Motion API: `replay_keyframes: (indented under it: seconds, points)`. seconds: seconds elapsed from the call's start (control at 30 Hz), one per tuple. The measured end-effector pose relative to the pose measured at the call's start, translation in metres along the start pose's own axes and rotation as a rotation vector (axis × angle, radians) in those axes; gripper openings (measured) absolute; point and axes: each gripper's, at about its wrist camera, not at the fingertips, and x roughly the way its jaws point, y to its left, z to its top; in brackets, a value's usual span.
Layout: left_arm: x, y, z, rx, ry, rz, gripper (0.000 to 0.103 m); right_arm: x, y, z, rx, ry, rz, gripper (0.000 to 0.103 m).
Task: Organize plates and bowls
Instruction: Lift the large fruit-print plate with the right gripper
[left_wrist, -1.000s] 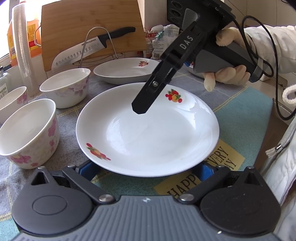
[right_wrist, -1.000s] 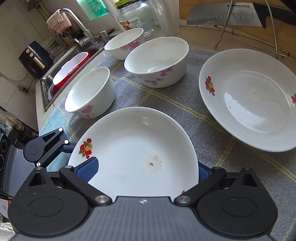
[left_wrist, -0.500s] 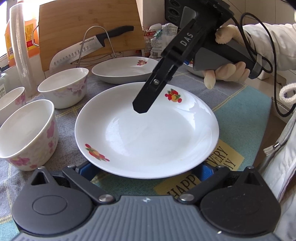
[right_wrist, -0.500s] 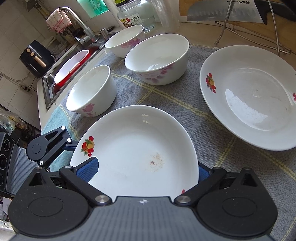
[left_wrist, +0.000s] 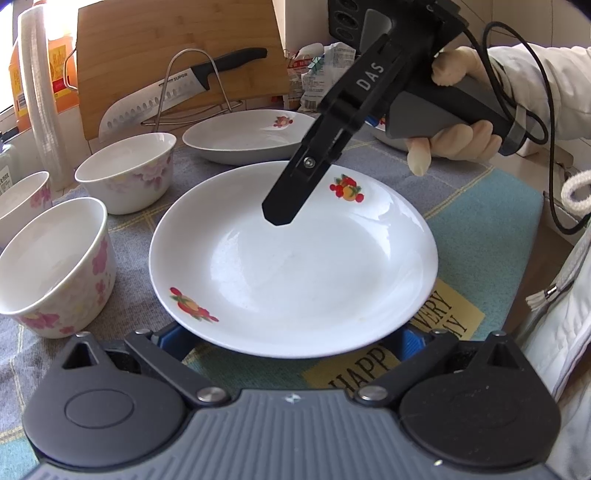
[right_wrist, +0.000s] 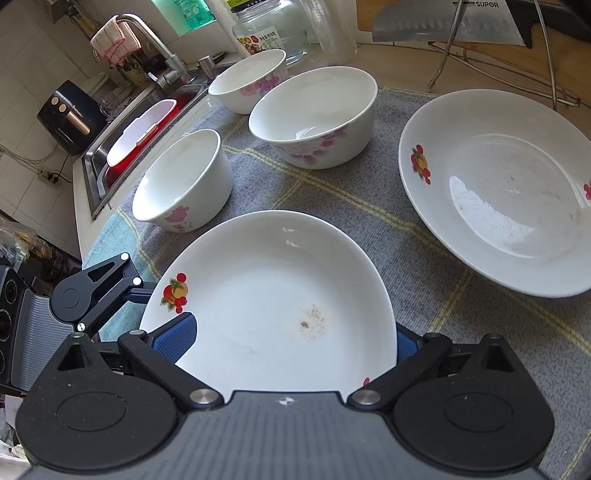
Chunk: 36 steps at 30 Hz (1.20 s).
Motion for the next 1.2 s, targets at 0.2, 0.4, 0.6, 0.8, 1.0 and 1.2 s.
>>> replay_keyframes:
  seconds: [0.2, 0.4, 0.6, 0.8, 1.0, 1.2]
  points:
    - [0.0, 0.001, 0.0, -0.005, 0.0, -0.002, 0.102, -0.004, 0.002, -0.001, -0.003, -0.011, 0.002, 0.103]
    - [0.0, -0.003, 0.0, -0.004, -0.001, 0.006, 0.102, -0.011, 0.003, -0.003, -0.007, -0.025, 0.006, 0.103]
    - [-0.002, -0.008, 0.005, 0.002, 0.0, 0.008, 0.102, -0.019, 0.001, -0.006, -0.007, -0.039, 0.009, 0.103]
    - [-0.001, -0.014, 0.011, 0.014, 0.0, 0.005, 0.102, -0.027, -0.004, -0.008, 0.003, -0.058, 0.008, 0.103]
    - [0.003, -0.021, 0.024, 0.031, -0.003, -0.002, 0.102, -0.041, -0.011, -0.012, 0.013, -0.082, -0.002, 0.103]
    - [0.013, -0.03, 0.041, 0.051, -0.009, -0.013, 0.102, -0.059, -0.026, -0.017, 0.028, -0.108, -0.019, 0.103]
